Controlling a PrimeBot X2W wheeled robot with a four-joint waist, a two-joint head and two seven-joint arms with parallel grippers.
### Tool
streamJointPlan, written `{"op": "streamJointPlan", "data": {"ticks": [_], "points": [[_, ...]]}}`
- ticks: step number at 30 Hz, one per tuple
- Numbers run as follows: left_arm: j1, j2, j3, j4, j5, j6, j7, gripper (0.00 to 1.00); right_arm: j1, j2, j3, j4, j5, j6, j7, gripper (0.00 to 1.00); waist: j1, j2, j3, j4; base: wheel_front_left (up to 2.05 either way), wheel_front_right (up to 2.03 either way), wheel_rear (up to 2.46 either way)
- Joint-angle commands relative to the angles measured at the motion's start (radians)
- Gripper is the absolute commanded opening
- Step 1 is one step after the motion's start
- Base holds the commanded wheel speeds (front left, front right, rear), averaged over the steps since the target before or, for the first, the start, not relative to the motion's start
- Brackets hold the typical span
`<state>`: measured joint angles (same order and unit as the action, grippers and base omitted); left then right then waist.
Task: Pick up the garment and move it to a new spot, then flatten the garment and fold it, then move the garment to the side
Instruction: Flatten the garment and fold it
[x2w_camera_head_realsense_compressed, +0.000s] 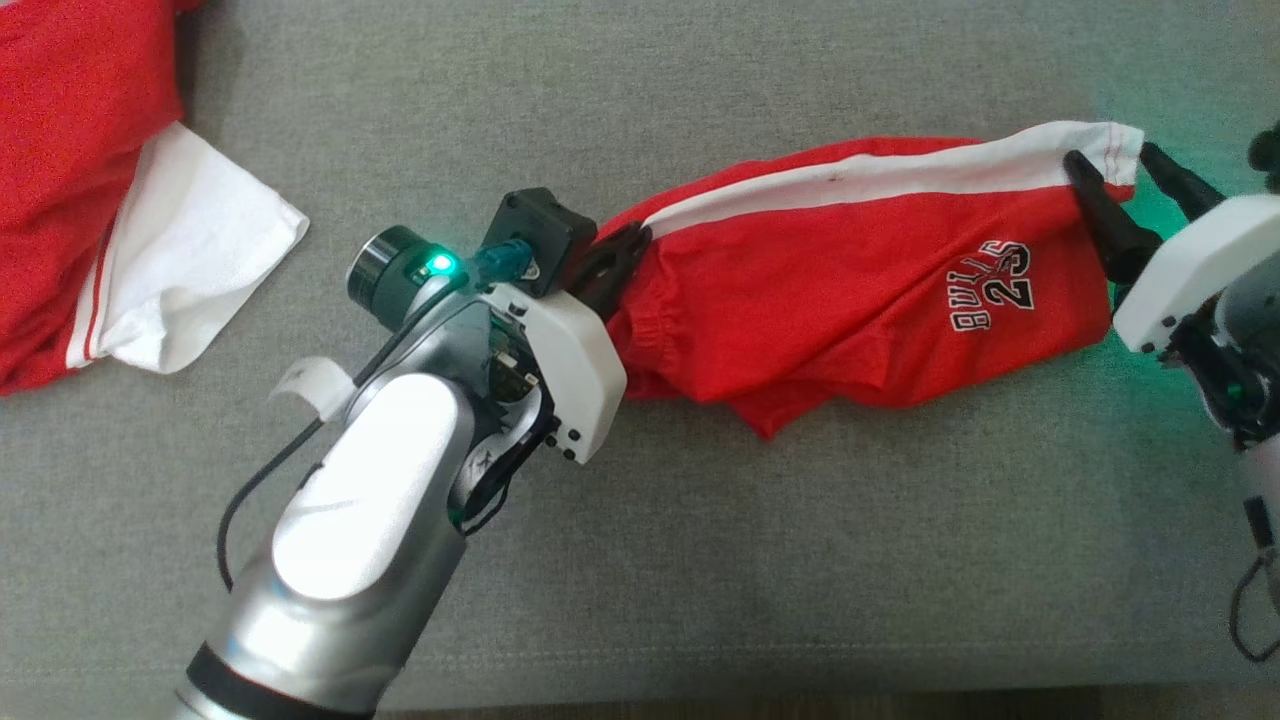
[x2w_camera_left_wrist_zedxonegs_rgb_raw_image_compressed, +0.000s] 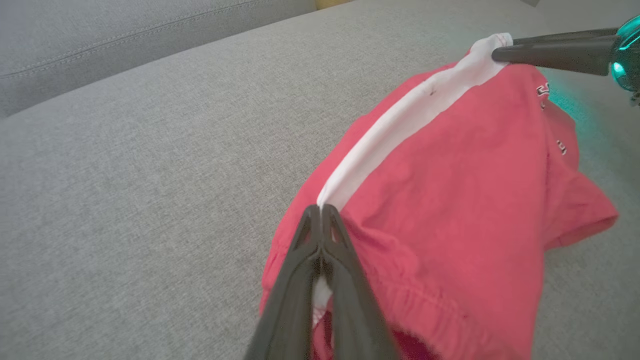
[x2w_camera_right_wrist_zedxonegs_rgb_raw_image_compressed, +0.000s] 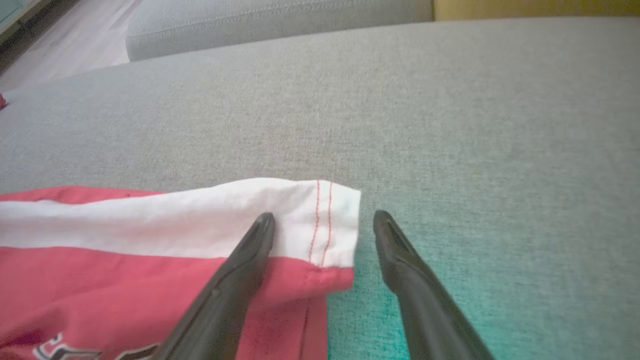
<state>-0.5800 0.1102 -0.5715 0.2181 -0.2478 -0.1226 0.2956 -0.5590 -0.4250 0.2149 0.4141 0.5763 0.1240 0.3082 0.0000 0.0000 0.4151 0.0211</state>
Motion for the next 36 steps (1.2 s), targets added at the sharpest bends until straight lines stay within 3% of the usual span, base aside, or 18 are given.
{"op": "streamJointPlan", "data": {"ticks": [1, 2, 3, 4, 13, 18, 25, 30, 36], "points": [[-0.043, 0.008, 0.023, -0.028, 0.01, 0.006, -0.014, 0.0, -0.021, -0.031, 0.03, -0.013, 0.032, 0.007, 0.022, 1.0, 0.0, 0.0, 0.003, 0.003, 0.0, 0.0, 0.0], [-0.044, 0.008, 0.022, -0.026, 0.01, 0.006, -0.018, 0.0, -0.028, -0.035, 0.041, -0.01, 0.049, 0.007, 0.026, 1.0, 0.0, 0.0, 0.004, 0.004, 0.0, 0.0, 0.0], [-0.045, 0.008, 0.022, -0.025, 0.01, 0.007, -0.023, 0.0, -0.034, -0.039, 0.051, -0.009, 0.066, 0.007, 0.029, 0.58, 0.0, 0.0, 0.005, 0.005, 0.0, 0.0, 0.0], [-0.046, 0.009, 0.022, -0.024, 0.011, 0.009, -0.028, 0.0, -0.036, -0.042, 0.06, -0.01, 0.085, 0.007, 0.033, 0.0, 0.0, 0.0, 0.006, 0.005, 0.0, 0.0, 0.0], [-0.039, 0.025, 0.049, -0.049, 0.025, 0.05, -0.132, 0.0, -0.009, -0.084, 0.08, -0.087, 0.153, 0.007, -0.089, 0.0, 0.0, 0.0, -0.016, -0.004, 0.0, 0.0, 0.0], [-0.026, 0.043, 0.077, -0.098, 0.038, 0.083, -0.205, 0.0, 0.021, -0.093, 0.059, -0.168, 0.119, 0.007, -0.189, 0.0, 0.0, 0.0, -0.052, -0.014, 0.0, 0.0, 0.0], [-0.019, 0.067, 0.129, -0.242, 0.062, 0.141, -0.328, 0.0, 0.064, -0.073, -0.027, -0.373, 0.012, 0.007, -0.306, 0.0, 0.0, 0.0, -0.137, -0.027, 0.0, 0.0, 0.0], [-0.043, 0.079, 0.169, -0.355, 0.078, 0.176, -0.37, 0.0, 0.083, -0.04, -0.111, -0.539, -0.07, 0.007, -0.308, 0.0, 0.0, 0.0, -0.199, -0.034, 0.0, 0.0, 0.0], [-0.092, 0.099, 0.207, -0.463, 0.092, 0.198, -0.361, 0.0, 0.093, 0.017, -0.205, -0.718, -0.143, 0.007, -0.223, 0.0, 0.0, 0.0, -0.253, -0.047, 0.0, 0.0, 0.0]]}}
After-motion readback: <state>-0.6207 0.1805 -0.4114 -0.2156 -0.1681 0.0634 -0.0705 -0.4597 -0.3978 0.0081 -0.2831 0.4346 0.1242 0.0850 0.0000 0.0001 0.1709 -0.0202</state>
